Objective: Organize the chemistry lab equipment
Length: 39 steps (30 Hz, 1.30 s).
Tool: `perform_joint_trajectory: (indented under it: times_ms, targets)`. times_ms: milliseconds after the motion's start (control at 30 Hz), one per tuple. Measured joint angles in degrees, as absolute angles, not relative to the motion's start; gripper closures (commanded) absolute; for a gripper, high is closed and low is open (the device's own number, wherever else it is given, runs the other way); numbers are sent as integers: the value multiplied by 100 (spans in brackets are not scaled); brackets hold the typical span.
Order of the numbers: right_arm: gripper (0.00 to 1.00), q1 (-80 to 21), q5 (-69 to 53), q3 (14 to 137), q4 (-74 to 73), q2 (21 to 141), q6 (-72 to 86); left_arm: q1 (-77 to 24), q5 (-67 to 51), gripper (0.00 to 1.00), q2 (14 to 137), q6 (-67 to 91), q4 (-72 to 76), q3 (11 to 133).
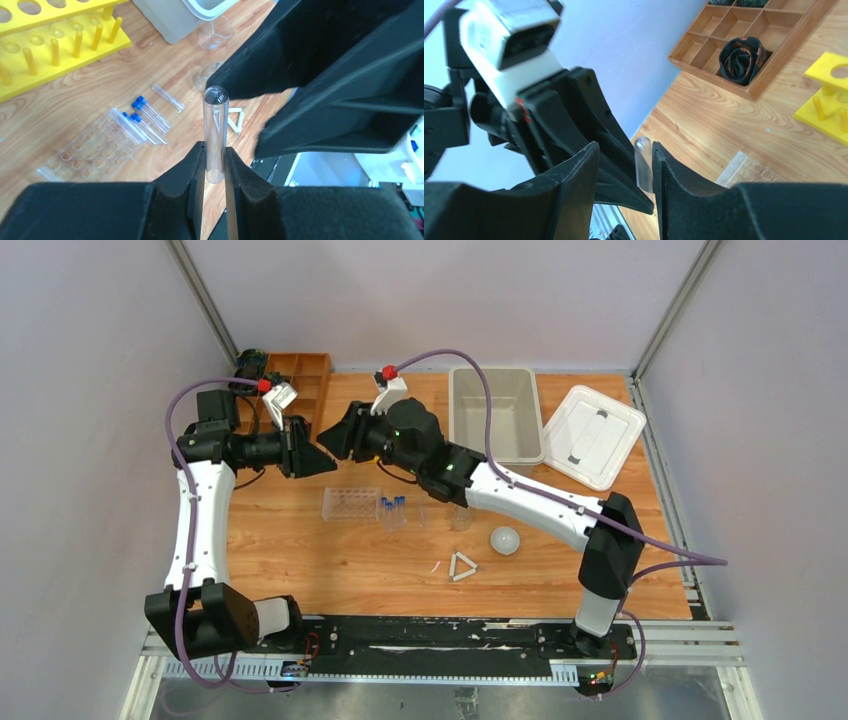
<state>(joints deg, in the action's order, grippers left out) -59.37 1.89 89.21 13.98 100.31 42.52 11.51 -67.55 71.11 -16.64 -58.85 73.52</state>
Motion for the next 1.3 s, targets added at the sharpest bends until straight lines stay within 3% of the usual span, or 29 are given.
perform_joint_trajectory:
  times_ms: [300,467,700,1067,1133,1200,1233,1300]
  targets:
    - [48,-5712,-397,11096,-1085,10541,3642,867,-6270,80,7030,-2049,-5887,7352]
    - [50,-5695,-521,11255,-1855,10665,3444,692,-6123,80,6923,-2196,-5887,7352]
    - [67,-5675,-718,11255,-2182,10733,3393,661,-6031,81,6873,-2296,-5887,7352]
    - [68,-5645,-956,11266,-2099,10805,3479,659,-6014,82,6807,-2364,-5887,7345]
    - [78,-5645,-980,11271,-2091,10853,3492,659,-5992,81,6807,-2364,-5889,7325]
    - [89,-5645,-1013,11279,-2058,10899,3509,659,-5951,72,6807,-2366,-5887,7293]
    - [93,-5645,-1013,11281,-2060,10916,3514,657,-5935,58,6807,-2366,-5887,7271]
    - [100,-5645,-1007,11284,-2060,10927,3472,657,-5922,19,6807,-2368,-5881,7260]
